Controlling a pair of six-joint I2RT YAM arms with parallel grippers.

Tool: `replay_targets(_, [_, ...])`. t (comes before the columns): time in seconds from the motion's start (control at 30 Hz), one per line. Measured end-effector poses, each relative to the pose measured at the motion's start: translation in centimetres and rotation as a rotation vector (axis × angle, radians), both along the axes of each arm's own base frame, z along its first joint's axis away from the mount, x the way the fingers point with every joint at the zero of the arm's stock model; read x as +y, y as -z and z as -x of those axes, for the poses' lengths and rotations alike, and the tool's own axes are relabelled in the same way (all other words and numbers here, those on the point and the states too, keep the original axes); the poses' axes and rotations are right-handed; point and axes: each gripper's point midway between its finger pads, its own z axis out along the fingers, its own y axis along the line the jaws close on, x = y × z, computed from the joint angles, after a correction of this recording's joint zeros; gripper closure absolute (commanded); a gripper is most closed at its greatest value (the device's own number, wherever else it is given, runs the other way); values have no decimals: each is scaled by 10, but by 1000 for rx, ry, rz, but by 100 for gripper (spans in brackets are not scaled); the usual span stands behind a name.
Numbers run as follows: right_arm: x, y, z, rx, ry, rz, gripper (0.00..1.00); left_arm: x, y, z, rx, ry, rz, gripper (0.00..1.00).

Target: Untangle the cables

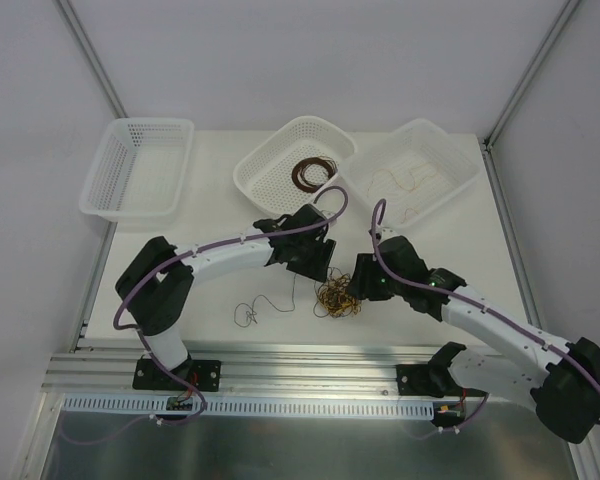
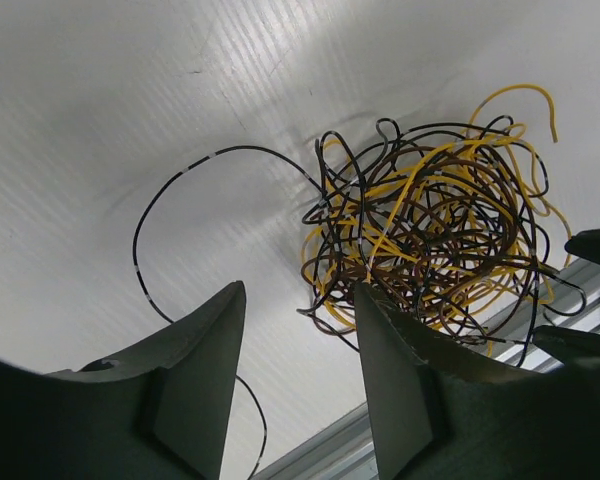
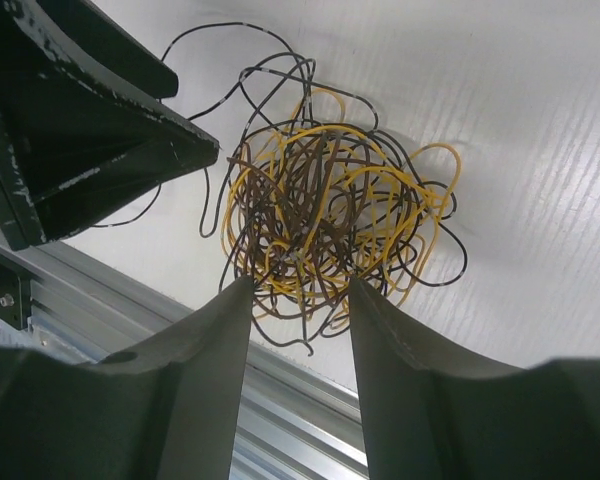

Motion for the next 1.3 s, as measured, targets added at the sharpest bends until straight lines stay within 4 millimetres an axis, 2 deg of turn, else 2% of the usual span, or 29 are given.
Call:
replay_targets(0.07, [2,5,0,13,1,10,51,-1,5,3,17,23,-2,56])
replay_targets(0.17, [6,13,-2,27,4,22,51,-3,10,7,36,45,-2,74])
replay_targets(0.2, [6,16,-3,29,8,32,51,-3,11,7,40,49,-4,87])
replay_targets(0.23, [7,18,-4,31,12,39,51,-3,12,8,43,51,-4,95])
replay_targets(0.27, [7,21,-5,33,16,45,52,-3,13,8,42,55,-5,100])
replay_targets(0.3, [8,24,-6,39,16,53,52,-3,13,8,39,63,-7,100])
replay_targets(0.4, [9,36,-8,58,22,80,64,-2,11,6,30,71,-5,100])
replay_targets(0.43, [10,39,-8,64,25,88,75,-1,10,5,27,68,-2,100])
replay_targets(0.53, [7,46,-10,72,43,112,94,9,-5,-2,6,44,32,100])
replay_targets(0.57, [6,47,-11,70,51,121,98,17,-14,-8,-10,23,49,100])
replay_targets(0.63, [0,49,-13,64,78,144,99,36,-36,-20,-45,-32,86,100])
replay_targets(0.7, [-9,51,-14,62,107,177,99,61,-72,-35,-115,-99,141,100])
replay_targets(0.73, [-14,52,-15,65,124,194,99,73,-82,-42,-139,-132,153,100])
replay_targets(0.83, [-37,51,-16,75,197,234,99,117,-129,-57,-251,-237,204,100])
replay_targets(0.93, [-66,43,-19,75,293,258,99,164,-159,-63,-322,-351,202,100])
replay_targets(1.03, [-74,22,-26,32,344,204,99,212,-170,-65,-327,-484,186,100])
replay_targets(1.17, [-78,-27,-40,-59,381,111,99,258,-166,-59,-291,-620,147,100])
replay_targets(1.3, [-94,-58,-41,-96,407,106,99,267,-174,-57,-293,-647,132,100])
